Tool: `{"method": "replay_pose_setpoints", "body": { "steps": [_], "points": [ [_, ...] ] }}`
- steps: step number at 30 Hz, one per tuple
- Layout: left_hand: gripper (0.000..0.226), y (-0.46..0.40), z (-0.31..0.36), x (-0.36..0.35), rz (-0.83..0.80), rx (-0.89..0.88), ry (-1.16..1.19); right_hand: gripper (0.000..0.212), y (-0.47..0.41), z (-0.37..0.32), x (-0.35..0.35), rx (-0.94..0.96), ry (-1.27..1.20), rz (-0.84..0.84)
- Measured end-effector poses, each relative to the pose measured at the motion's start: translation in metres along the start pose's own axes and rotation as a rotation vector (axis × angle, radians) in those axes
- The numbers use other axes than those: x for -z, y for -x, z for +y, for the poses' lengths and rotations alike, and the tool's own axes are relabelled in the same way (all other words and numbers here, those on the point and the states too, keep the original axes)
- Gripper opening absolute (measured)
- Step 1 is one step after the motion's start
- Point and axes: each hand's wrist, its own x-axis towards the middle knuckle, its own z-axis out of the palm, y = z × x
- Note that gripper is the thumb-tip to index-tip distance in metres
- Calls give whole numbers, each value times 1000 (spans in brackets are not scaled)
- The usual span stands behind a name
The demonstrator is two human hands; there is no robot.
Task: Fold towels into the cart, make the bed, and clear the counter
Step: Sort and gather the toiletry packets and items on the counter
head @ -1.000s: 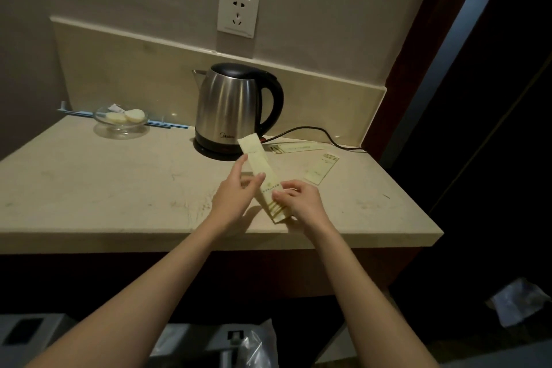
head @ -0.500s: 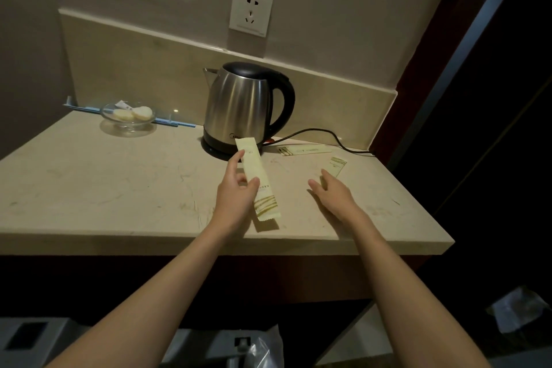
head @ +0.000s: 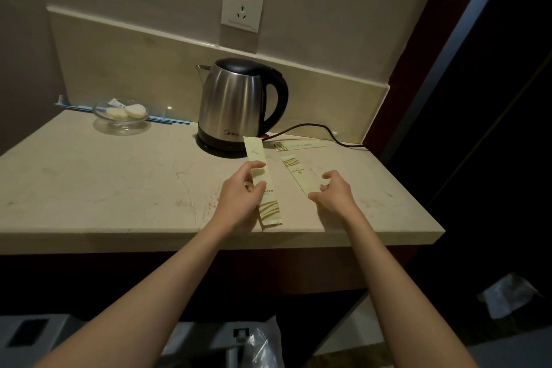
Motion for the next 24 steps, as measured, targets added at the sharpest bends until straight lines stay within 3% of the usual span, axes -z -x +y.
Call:
{"method": "replay_pose_setpoints", "body": {
  "steps": [9,15,24],
  "points": [
    [41,-3,-1,0,16,8,44,18,2,-2,4,-90,-263,37],
    [56,-2,-2,1,30,2,99,20,23,-28,-1,-38,-507,-113],
    [60,-1,2,6,57,60,317,14,41,-46,-36,9,-481,-299]
  ]
}}
